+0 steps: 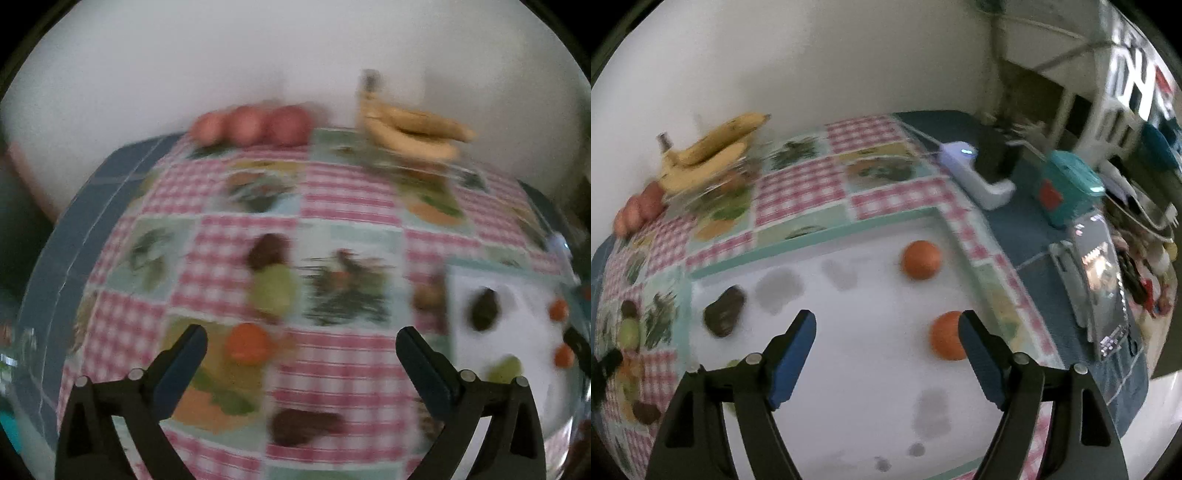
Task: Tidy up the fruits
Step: 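Withdraw both tools from the tray back toward the remaining fruit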
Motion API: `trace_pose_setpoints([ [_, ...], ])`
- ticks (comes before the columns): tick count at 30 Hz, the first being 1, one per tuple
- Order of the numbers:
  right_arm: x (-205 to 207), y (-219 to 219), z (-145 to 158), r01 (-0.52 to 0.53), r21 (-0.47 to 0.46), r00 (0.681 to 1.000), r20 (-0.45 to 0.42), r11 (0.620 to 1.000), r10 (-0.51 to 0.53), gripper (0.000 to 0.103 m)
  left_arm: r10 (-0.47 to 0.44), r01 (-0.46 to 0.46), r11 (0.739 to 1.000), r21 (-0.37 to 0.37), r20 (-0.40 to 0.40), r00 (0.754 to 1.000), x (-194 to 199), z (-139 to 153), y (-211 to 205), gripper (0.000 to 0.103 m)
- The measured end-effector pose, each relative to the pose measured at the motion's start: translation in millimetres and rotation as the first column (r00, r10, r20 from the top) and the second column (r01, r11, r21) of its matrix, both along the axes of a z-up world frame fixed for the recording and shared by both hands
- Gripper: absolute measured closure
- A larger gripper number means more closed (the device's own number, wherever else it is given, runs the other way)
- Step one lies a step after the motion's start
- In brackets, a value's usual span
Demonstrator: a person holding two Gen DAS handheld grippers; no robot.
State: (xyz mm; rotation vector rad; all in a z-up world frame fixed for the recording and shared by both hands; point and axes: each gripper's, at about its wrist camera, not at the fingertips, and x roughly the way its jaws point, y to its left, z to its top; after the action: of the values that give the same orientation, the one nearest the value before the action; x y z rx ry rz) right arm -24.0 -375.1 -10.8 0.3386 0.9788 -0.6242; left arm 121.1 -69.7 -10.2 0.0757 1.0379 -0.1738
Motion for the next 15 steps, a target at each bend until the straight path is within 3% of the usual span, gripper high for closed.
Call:
trace_pose_setpoints([
  [2, 4, 14, -1, -0.035, 0.016, 0.999, 0.022, 0.999, 0.035, 0.019, 0.065, -0.065, 0.998, -0.016, -0.004, 0.998, 6, -2, 23, 0.0],
  [4, 8, 27, -1, -0.058, 0.03, 0.998, 0.037, 0.998, 0.057, 0.007, 0.129, -0.129, 0.991, -0.022, -0.001, 0.992, 9, -3, 48, 0.0],
  [10, 25, 77, 2, -0.162, 0.02, 0.984, 0.073, 0.987, 0.16, 0.006, 0.254, -0.253, 0.965, -0.065, 0.008, 0.967, 6, -3, 104, 0.0],
  [15, 40, 127, 5, -0.273, 0.023, 0.959, 0.088, 0.962, 0.27, 0.006, 0.301, -0.301, 0.951, -0.074, -0.016, 0.953, -1, -7, 132, 0.0],
])
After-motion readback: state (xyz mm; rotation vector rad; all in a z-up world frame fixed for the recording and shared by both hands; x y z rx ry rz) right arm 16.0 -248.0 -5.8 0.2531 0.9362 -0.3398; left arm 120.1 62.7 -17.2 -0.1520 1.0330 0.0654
